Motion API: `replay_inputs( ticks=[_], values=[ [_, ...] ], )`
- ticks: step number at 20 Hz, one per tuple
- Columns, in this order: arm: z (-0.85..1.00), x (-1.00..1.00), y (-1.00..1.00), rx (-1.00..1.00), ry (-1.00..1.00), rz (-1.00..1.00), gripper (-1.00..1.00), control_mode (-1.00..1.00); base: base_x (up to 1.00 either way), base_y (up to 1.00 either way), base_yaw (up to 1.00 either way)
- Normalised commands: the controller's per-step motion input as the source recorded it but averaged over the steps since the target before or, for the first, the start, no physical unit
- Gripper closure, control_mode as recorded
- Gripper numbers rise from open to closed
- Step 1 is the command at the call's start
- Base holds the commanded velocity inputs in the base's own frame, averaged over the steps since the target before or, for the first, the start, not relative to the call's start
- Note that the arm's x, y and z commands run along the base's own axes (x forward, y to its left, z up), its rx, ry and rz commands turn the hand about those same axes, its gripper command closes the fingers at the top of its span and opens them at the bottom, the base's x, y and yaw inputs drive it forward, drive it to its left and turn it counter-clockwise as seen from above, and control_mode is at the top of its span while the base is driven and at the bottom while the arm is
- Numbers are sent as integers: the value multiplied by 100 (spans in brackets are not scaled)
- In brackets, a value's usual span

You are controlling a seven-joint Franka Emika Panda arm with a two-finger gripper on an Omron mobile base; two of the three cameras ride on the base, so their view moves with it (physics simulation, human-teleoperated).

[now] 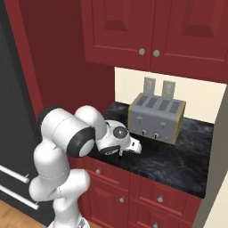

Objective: Pick up the tongs from the counter and place them near the plate next to the oven.

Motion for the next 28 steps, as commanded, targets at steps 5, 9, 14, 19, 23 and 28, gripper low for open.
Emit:
replay_inputs(
  ticks=[5, 9, 14, 19, 23, 28],
  values=[
    [47, 2, -10, 8, -1, 6, -100, -100, 0, 0, 0],
    [100, -4, 0, 1, -1, 14, -100, -100, 0, 0, 0],
    [100, -6, -9, 0, 0, 13, -100, -100, 0, 0, 0],
    [100, 0, -25, 4, 0, 9, -100, -100, 0, 0, 0],
    [100, -37, -30, 4, 4, 14, -100, -100, 0, 0, 0],
    [88, -98, -9, -20, 19, 27, -100, -100, 0, 0, 0]
  ],
)
